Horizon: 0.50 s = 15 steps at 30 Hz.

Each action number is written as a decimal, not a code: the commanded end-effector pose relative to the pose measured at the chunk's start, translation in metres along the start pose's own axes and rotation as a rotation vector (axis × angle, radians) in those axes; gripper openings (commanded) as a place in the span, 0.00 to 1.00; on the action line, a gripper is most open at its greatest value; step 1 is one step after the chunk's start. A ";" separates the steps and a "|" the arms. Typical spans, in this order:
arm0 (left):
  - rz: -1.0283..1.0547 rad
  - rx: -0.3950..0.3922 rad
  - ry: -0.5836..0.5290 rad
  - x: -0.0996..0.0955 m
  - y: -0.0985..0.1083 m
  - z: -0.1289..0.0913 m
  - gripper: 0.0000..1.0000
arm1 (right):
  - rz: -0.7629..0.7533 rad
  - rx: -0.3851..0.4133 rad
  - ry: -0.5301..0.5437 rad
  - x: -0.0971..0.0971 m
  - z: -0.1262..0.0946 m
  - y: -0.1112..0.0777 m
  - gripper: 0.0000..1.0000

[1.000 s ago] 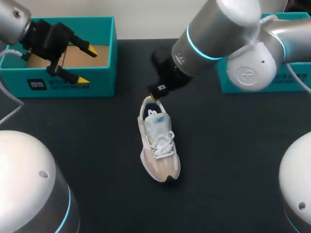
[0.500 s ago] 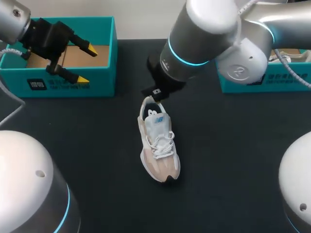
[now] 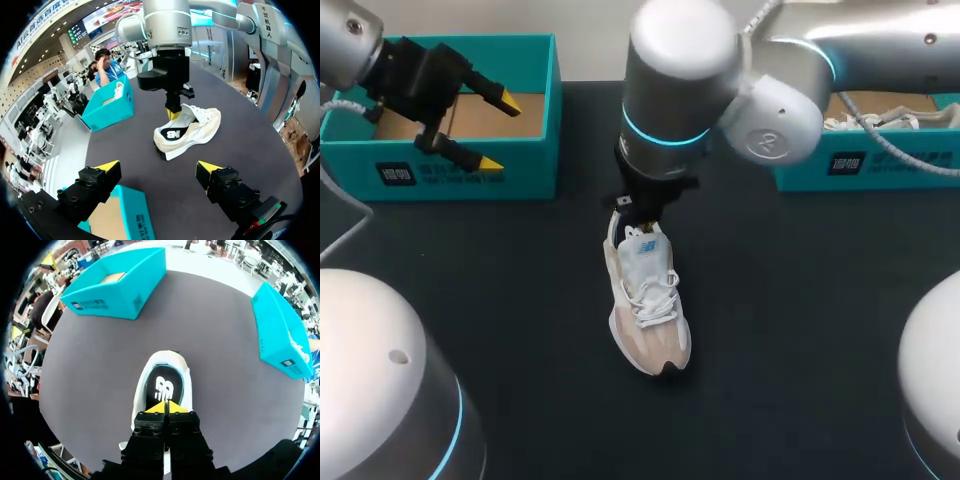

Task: Take the shoe out of the shoebox, open the shoe tongue, remove and reinsert the insole, then place the shoe into the shoebox

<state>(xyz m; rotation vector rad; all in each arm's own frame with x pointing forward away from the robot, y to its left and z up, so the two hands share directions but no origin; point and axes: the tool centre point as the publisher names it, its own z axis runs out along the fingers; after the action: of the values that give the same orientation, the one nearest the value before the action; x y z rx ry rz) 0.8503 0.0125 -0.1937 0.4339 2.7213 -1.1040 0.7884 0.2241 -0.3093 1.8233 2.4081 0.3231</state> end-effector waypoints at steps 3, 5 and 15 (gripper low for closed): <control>0.000 -0.003 0.001 0.000 0.000 0.000 1.00 | 0.028 0.013 -0.005 0.008 0.028 -0.004 0.00; 0.000 -0.003 0.001 0.000 0.000 0.000 1.00 | 0.025 0.025 -0.006 0.010 0.035 -0.007 0.00; 0.000 -0.003 0.001 0.000 0.000 0.000 1.00 | 0.029 0.077 0.008 0.004 0.067 -0.016 0.00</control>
<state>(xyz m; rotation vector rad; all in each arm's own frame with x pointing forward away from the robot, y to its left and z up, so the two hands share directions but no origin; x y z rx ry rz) 0.8502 0.0124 -0.1935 0.4338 2.7215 -1.1032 0.7815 0.2290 -0.3658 1.8887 2.4092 0.2520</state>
